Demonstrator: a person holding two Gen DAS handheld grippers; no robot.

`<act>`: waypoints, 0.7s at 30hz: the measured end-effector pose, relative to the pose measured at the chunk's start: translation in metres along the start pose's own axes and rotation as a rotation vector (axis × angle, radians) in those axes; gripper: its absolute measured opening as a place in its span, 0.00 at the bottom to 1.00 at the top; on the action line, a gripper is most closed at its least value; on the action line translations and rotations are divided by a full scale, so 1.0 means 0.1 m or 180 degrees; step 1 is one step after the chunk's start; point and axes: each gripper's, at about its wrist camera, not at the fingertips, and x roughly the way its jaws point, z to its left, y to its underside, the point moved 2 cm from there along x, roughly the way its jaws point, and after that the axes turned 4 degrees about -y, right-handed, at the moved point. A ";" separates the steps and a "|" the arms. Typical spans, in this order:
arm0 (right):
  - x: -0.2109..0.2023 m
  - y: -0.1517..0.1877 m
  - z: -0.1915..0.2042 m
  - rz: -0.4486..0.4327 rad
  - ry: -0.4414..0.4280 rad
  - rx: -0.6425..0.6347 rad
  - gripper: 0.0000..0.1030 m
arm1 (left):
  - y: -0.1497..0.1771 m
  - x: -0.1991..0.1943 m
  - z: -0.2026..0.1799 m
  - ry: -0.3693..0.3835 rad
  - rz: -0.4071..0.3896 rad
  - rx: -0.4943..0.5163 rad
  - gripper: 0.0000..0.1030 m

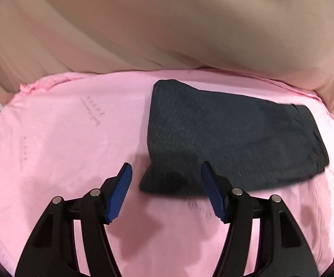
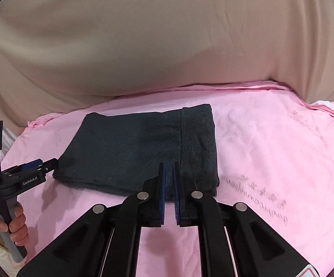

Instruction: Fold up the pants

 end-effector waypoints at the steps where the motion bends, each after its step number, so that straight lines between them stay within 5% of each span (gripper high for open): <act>1: -0.03 0.06 0.05 -0.0027 0.0048 -0.0024 0.08 | 0.05 -0.07 -0.01 0.0003 -0.0009 0.0022 0.59; 13: -0.28 0.80 0.14 0.0129 0.0192 0.0141 0.09 | 0.65 -0.48 -0.03 -0.0057 -0.0087 0.0233 0.62; 21: -0.39 1.21 0.10 0.0257 0.0272 0.0228 0.20 | 1.07 -0.56 0.02 -0.0163 -0.0099 0.0235 0.69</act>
